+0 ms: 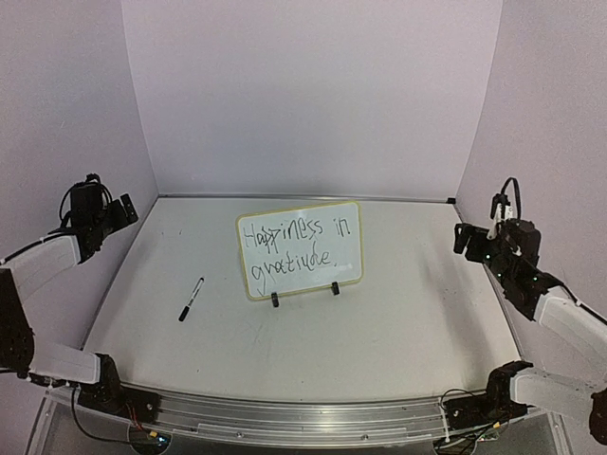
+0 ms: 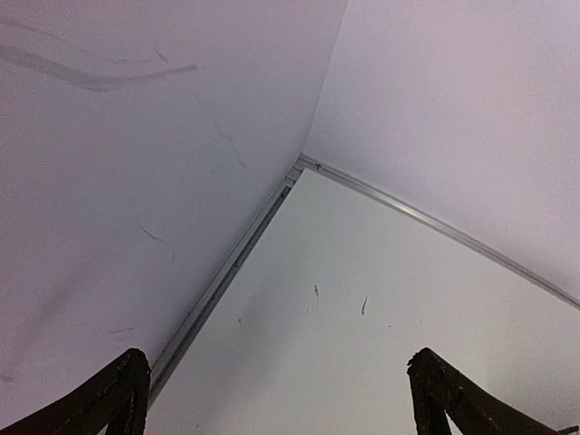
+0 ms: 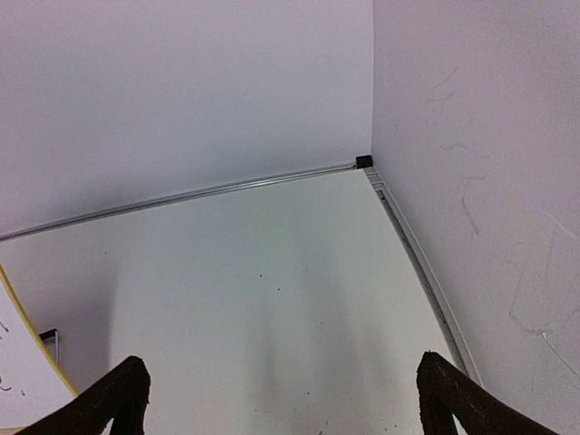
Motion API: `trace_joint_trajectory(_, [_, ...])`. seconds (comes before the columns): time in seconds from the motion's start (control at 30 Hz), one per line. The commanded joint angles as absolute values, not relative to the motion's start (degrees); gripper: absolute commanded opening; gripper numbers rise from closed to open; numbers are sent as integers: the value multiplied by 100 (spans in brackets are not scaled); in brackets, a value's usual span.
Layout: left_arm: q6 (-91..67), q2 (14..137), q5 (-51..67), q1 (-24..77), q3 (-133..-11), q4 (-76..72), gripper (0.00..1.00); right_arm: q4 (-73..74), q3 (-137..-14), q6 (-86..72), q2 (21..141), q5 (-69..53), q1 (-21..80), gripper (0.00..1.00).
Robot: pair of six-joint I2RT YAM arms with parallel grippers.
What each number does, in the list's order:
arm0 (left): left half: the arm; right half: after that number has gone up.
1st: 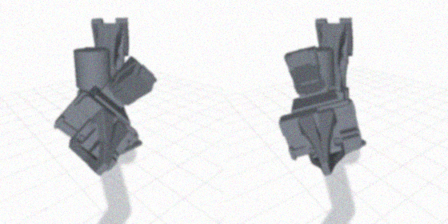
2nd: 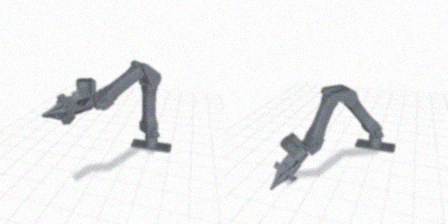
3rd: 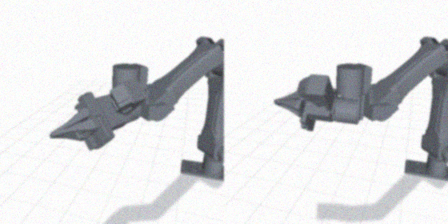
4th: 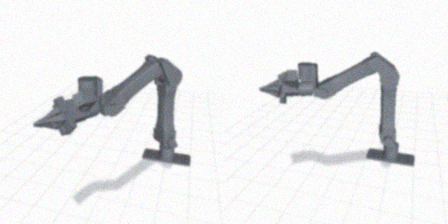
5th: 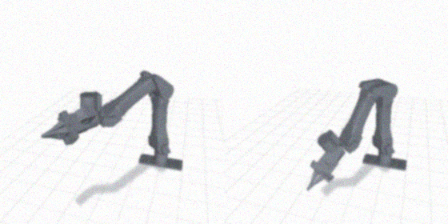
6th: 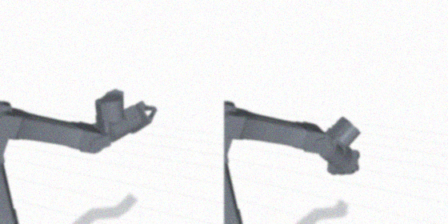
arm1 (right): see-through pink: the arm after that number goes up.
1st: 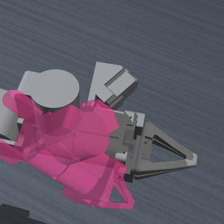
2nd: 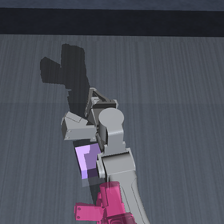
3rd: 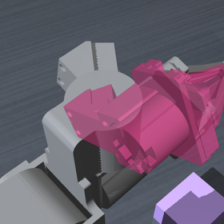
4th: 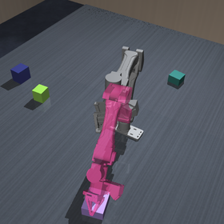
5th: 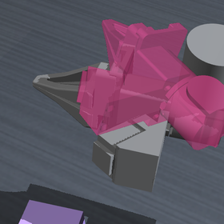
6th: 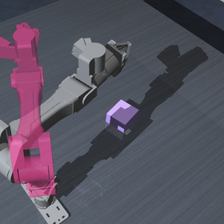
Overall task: Write a sentence on the whiteboard
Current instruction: Reset both arms
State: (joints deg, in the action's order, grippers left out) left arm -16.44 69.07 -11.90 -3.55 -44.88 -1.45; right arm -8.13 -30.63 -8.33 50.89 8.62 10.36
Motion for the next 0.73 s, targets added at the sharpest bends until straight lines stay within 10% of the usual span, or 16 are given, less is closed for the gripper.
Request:
trace_joint_trajectory(0.0, [-1124,6193,-1855,-319,-3365,-1846,99,-2808,-1985,-484,4878,1354,1023,98])
trace_joint_trajectory(0.7, [-964,6464,-1686,-319,-1868,-3194,99,-3991,-1050,-141,5361,1678,1023,98])
